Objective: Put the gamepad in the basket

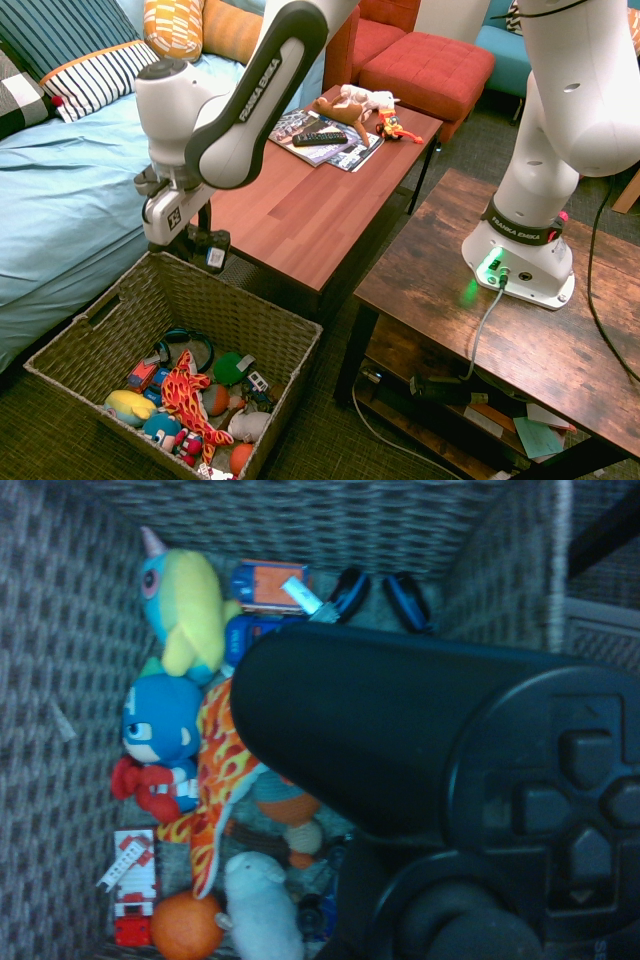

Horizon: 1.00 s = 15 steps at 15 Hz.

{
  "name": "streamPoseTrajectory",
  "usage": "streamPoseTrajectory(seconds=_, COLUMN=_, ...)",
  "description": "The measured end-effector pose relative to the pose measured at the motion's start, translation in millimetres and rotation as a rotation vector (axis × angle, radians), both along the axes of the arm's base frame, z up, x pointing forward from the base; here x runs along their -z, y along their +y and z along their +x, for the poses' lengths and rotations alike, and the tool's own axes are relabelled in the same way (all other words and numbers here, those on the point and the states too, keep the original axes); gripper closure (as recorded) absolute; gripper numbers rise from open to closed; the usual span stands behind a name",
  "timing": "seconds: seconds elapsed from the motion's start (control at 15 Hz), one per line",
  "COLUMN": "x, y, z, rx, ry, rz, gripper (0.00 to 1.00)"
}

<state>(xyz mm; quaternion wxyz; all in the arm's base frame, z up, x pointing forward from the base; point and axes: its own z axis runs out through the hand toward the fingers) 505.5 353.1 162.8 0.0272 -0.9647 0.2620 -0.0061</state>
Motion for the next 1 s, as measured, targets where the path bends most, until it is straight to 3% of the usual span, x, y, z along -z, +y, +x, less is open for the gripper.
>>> streamPoseTrajectory(seconds=0.4, x=141, y=96, z=-25, rx=-0.009, ry=0.113, rz=0.066, gripper=1.0)
streamPoseTrajectory(seconds=0.6, x=210, y=103, z=-25, rx=0.019, ry=0.157, rz=0.052, gripper=1.0)
streamPoseTrajectory(seconds=0.67, x=223, y=103, z=-20, rx=0.023, ry=0.174, rz=0.038, gripper=0.0)
streamPoseTrajectory(seconds=1.0, x=235, y=117, z=1, rx=0.02, ry=0.186, rz=0.022, gripper=0.0)
